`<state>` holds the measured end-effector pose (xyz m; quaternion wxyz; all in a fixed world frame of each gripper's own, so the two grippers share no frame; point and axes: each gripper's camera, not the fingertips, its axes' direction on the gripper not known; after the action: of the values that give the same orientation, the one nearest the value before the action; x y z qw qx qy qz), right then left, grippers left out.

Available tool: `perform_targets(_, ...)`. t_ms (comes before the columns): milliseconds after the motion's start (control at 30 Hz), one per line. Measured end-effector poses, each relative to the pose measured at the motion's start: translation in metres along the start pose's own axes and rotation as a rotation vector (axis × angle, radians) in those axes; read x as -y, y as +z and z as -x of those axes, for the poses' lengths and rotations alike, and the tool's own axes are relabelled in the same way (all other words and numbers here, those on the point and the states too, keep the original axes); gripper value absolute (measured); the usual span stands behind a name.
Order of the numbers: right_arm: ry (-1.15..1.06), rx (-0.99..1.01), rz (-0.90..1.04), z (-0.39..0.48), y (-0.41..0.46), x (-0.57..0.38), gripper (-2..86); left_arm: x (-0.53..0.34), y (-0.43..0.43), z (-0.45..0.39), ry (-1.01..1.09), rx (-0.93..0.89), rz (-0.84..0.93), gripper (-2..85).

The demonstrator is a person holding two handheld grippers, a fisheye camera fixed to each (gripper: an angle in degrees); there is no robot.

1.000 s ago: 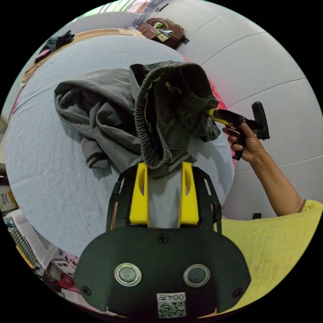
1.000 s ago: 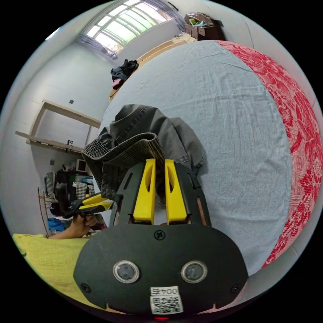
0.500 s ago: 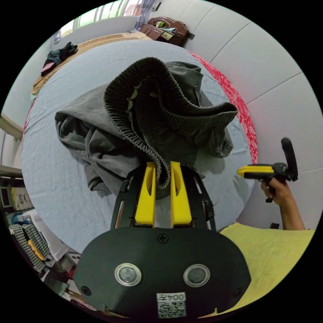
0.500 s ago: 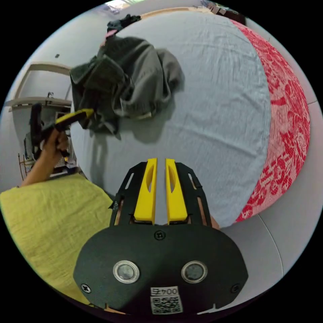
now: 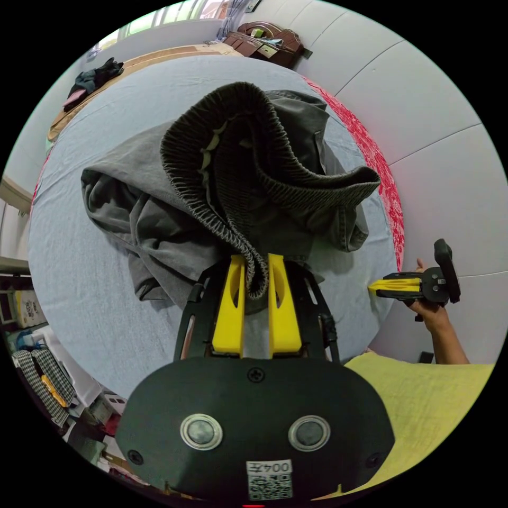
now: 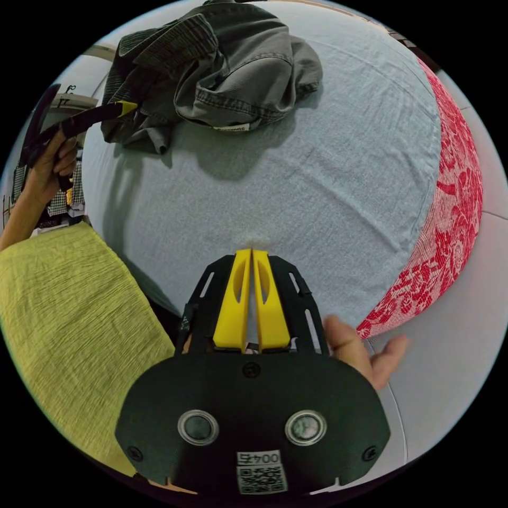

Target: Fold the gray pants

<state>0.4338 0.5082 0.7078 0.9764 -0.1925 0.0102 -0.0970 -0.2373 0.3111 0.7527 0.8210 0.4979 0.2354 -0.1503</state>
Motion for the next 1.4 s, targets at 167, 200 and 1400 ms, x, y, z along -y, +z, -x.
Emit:
perform_targets(167, -0.006, -0.029, 0.002, 0.009, 0.005, 0.017, -0.8, 0.006, 0.004, -0.003, 0.006, -0.002, 0.000, 7.3)
perform_targets(200, 0.007, -0.031, 0.002, 0.011, 0.006, 0.021, -0.8, 0.008, 0.005, -0.003, 0.006, -0.005, 0.000, 7.3)
perform_targets(1400, 0.102, -0.185, -0.014, 0.189, -0.036, 0.172, -0.7, 0.054, 0.045, -0.066, 0.099, -0.095, 0.060, 9.0)
